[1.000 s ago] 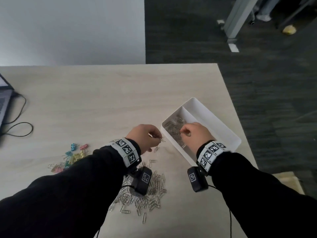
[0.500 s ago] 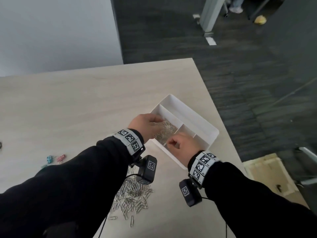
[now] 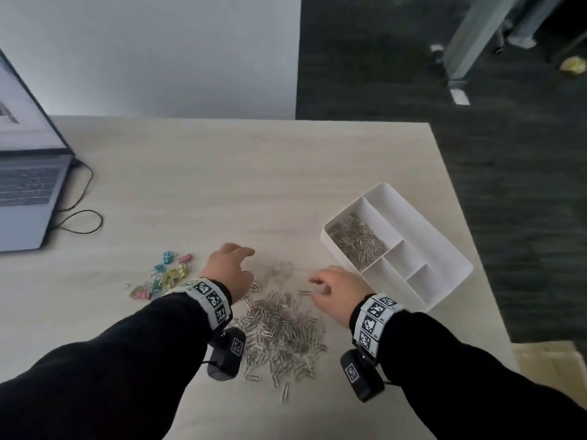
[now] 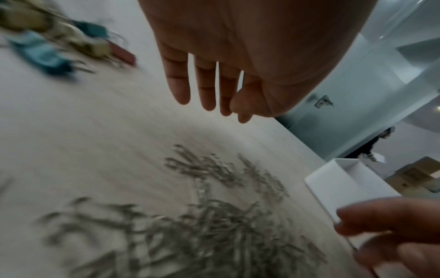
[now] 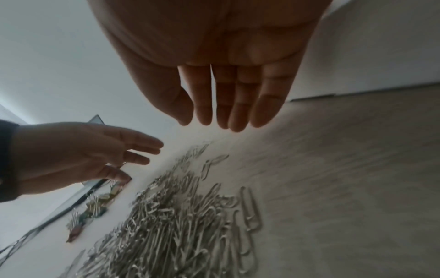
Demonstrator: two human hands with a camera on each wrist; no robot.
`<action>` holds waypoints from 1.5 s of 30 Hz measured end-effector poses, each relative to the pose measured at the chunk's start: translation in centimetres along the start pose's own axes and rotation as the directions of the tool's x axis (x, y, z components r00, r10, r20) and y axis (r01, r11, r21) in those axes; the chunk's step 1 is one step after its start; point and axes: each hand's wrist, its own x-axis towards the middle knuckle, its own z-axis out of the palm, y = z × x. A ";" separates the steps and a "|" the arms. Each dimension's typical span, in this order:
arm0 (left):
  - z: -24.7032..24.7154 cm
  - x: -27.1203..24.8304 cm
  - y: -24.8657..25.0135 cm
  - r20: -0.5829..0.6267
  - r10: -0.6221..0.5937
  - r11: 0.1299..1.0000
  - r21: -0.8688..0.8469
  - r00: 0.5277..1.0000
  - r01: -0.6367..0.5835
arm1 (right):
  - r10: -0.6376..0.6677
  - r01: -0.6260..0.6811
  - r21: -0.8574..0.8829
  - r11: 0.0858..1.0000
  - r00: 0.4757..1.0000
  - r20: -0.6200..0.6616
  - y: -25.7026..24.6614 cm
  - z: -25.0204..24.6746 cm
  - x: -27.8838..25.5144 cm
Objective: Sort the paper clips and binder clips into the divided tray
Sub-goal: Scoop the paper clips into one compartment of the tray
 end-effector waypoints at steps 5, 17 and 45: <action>0.4 -1.9 -3.0 0.035 -0.064 0.990 0.131 0.997 0.059 | 0.023 -0.018 -0.171 0.985 0.999 0.027 -1.8 0.9 2.9; 3.0 -2.3 -1.7 0.128 0.153 0.951 0.250 0.980 -0.181 | -0.131 0.180 -0.311 0.933 0.976 0.172 -4.1 4.0 5.0; 5.5 -3.9 -1.3 0.173 0.248 0.935 0.214 0.953 -0.282 | -0.143 0.168 -0.179 0.969 0.979 0.144 -3.2 6.4 0.9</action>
